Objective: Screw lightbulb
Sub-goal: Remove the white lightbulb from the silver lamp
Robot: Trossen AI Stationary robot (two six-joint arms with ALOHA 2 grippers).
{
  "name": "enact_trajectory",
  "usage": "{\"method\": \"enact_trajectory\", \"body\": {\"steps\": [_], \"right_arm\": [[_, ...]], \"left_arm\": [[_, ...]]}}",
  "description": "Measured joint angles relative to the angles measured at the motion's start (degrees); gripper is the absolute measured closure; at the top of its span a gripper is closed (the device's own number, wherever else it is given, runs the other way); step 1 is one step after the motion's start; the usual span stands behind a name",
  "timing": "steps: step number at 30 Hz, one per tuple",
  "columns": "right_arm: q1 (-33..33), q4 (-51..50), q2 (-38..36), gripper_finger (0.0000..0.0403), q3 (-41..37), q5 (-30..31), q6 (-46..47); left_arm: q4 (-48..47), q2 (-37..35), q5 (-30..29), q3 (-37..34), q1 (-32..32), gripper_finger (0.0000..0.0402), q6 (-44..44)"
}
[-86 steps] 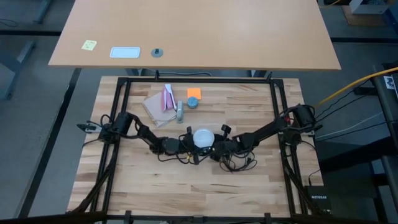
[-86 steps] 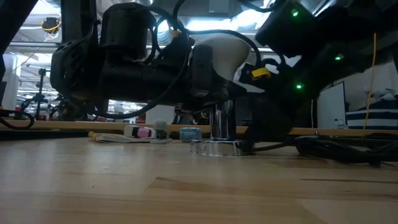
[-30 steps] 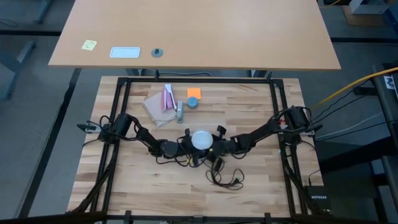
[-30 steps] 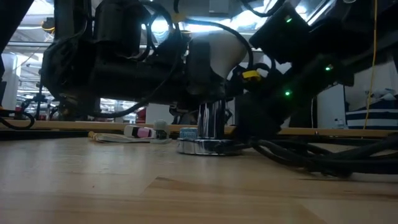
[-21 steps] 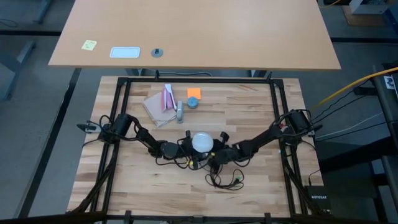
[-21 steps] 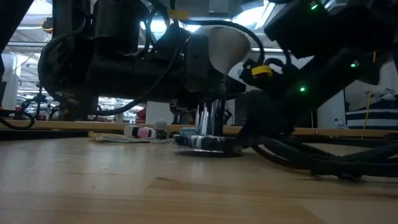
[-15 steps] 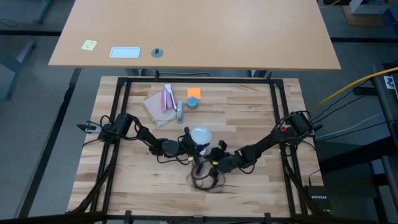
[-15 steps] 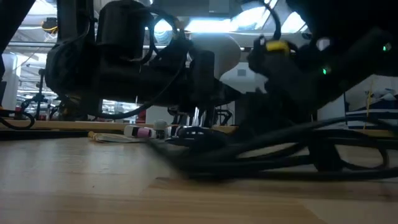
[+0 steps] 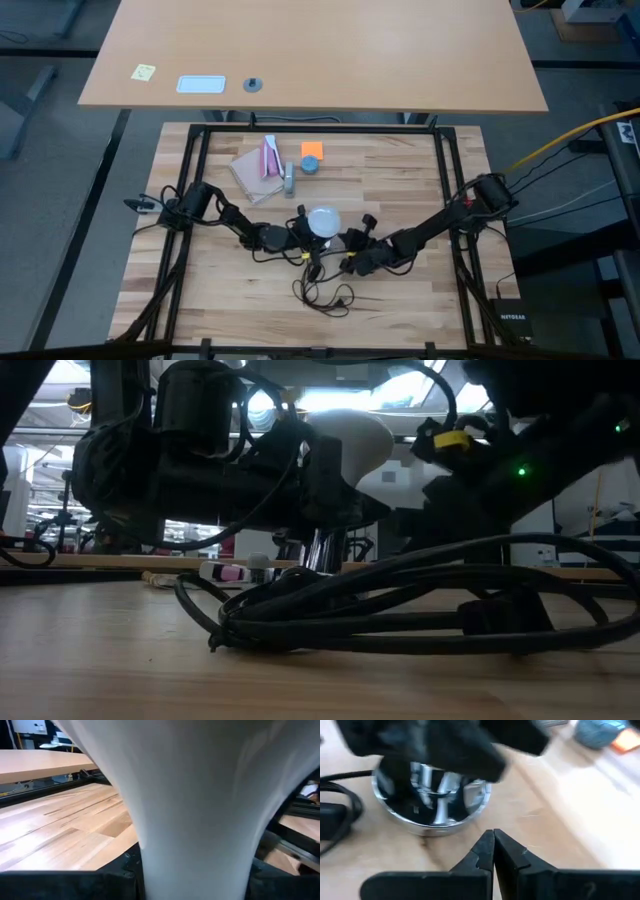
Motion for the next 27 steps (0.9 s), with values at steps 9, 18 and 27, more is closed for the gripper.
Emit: {"method": "enact_trajectory", "body": {"steps": [9, 18, 27], "right_arm": [[-6.4, -2.8, -0.6, 0.0394, 0.0, -2.1, -3.7], [-10.0, -4.5, -0.8, 0.0394, -0.1, -9.2, -10.5], [-8.5, -17.2, -8.2, 0.0394, 0.0, -6.6, -9.4]], "left_arm": [[1.4, 0.2, 7.9, 1.1, 0.0, 0.0249, -1.1], [2.0, 0.2, 10.6, 1.5, 0.4, 0.0249, -0.7], [1.2, 0.0, 11.3, 3.0, 2.7, 0.0249, -0.3]]}}
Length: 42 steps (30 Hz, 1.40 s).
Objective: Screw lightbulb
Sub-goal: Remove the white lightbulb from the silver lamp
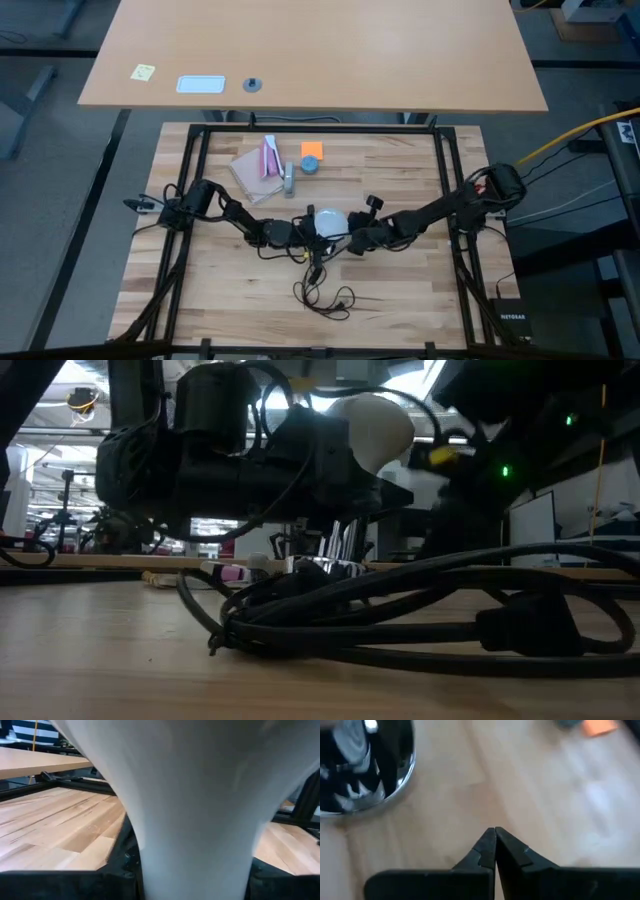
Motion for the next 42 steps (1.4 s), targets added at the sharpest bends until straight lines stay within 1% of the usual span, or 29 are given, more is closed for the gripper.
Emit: {"method": "enact_trajectory", "body": {"steps": [3, 6, 11, 16, 21, 34, 42], "right_arm": [[0.3, -2.9, -3.9, 0.0394, -0.1, 3.1, -0.1], [0.4, -2.6, -7.6, 0.0394, 0.0, 6.4, 0.0], [0.4, -0.5, -10.5, 0.0394, 0.0, 7.1, -1.6], [0.4, 5.0, -10.7, 0.0394, -0.1, 7.8, -1.7], [0.3, 8.8, -10.8, 0.0394, -0.1, 8.7, -4.1], [0.2, 12.4, -10.6, 0.0394, -0.1, 8.9, -6.3], [0.3, 12.3, -10.6, 0.0394, -0.1, 6.5, -6.2]], "left_arm": [[-1.5, -0.1, 0.2, 0.8, 0.4, 0.0249, -0.2], [-3.4, -0.1, 1.5, 1.2, 0.8, 0.0249, 0.4], [-6.0, -0.1, 1.6, 2.5, 1.4, 0.0249, 1.8], [-9.0, -0.2, 0.9, 3.7, 2.1, 0.0249, 1.7], [-9.4, -0.2, 1.3, 4.0, 2.9, 0.0249, 0.1], [-10.4, -0.2, 1.1, 4.0, 3.4, 0.0249, -5.4], [-9.6, -0.2, 1.0, 4.1, 2.2, 0.0249, 1.6]]}}
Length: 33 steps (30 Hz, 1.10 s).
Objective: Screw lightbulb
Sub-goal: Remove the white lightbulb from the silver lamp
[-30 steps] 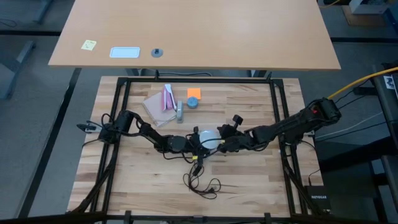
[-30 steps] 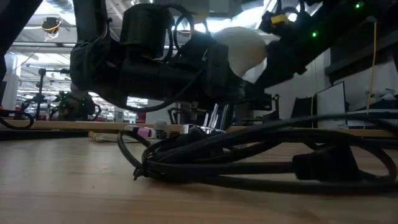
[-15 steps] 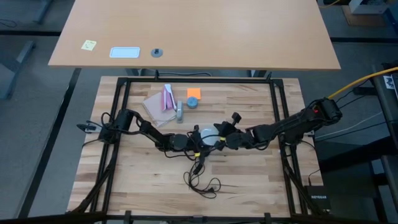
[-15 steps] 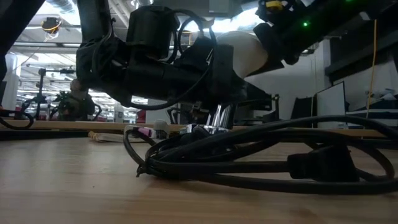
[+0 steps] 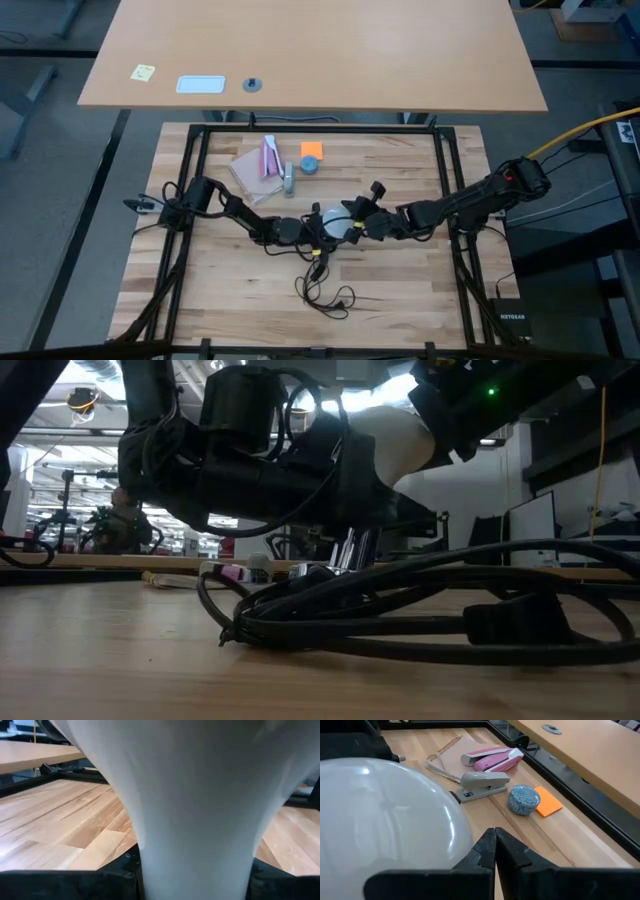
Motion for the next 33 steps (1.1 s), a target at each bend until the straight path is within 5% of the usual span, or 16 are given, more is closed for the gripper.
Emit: {"method": "enact_trajectory", "body": {"steps": [7, 16, 23, 33], "right_arm": [[0.0, -0.5, 0.0, 0.0394, 0.0, 0.0, 0.0], [0.0, 0.1, 0.1, 0.0394, 0.2, 0.4, 0.2], [0.0, -0.3, 0.1, 0.0394, 0.2, 0.0, 0.1], [0.0, -0.7, 0.2, 0.0394, 0.0, 0.2, 0.0]], "left_arm": [[-3.0, -0.1, -0.2, 0.2, 0.0, 0.0245, 0.4], [-8.2, 0.5, -0.8, 2.0, -0.2, 0.0163, -3.6], [-6.7, 0.2, -1.5, 1.9, -1.3, 0.0151, -2.7], [-7.8, -1.3, -11.8, 1.8, -3.2, 0.015, 3.3]]}}
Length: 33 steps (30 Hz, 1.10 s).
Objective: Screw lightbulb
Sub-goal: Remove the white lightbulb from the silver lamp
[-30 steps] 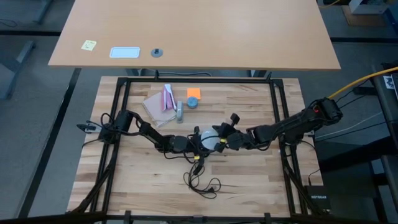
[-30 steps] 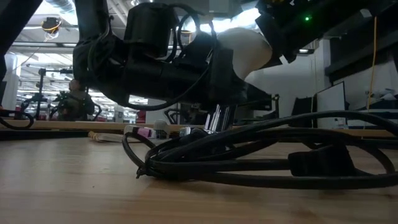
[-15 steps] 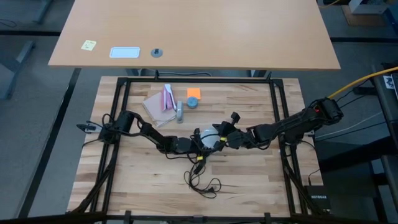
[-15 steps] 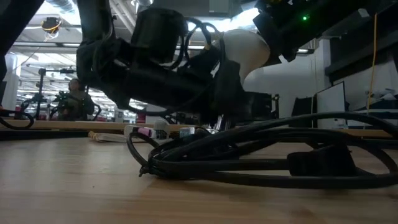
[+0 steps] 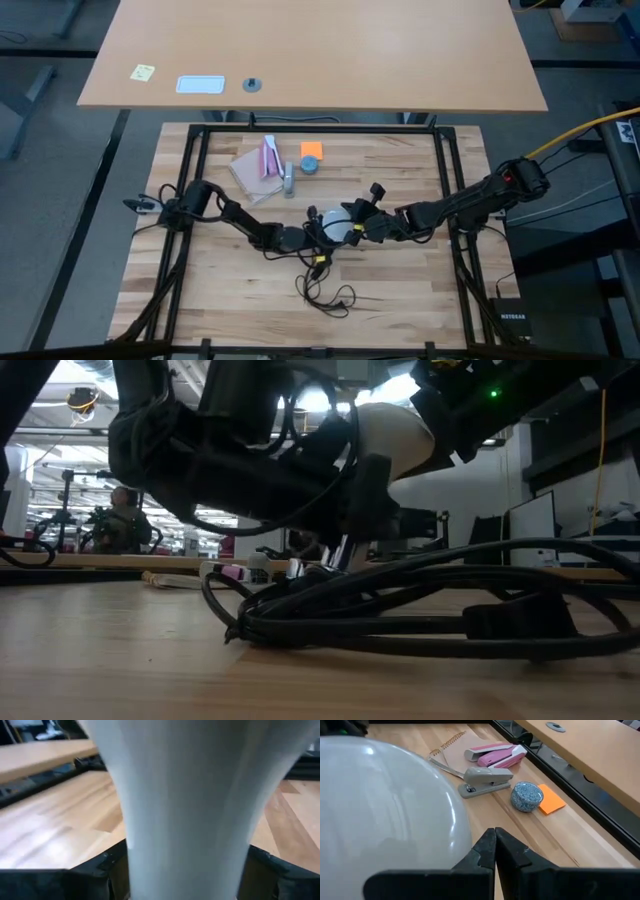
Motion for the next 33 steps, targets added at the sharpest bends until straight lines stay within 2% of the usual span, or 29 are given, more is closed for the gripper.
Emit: {"method": "enact_trajectory", "body": {"steps": [7, 12, 19, 24, 33], "right_arm": [[-0.1, 2.3, 0.2, 0.0394, 0.0, -0.8, 0.0], [0.0, 6.1, 0.2, 0.0394, 0.0, -0.7, -2.9], [0.0, 7.1, 0.2, 0.0394, 0.0, -1.3, -3.0], [0.0, 7.6, 0.1, 0.0394, 0.0, -1.4, -3.0], [0.0, 7.4, 0.0, 0.0394, 0.0, -1.4, -3.1]], "left_arm": [[1.5, -1.5, -5.7, 0.3, -2.2, 0.015, 5.9], [0.8, -1.4, -7.5, 0.3, -4.1, 0.015, 8.1], [0.4, -1.2, -22.0, 0.1, -6.8, 0.015, 10.6], [0.4, -1.2, -30.4, 0.1, -8.5, 0.015, 8.9], [0.4, -1.2, -32.0, 0.1, -10.2, 0.015, 2.5]]}}
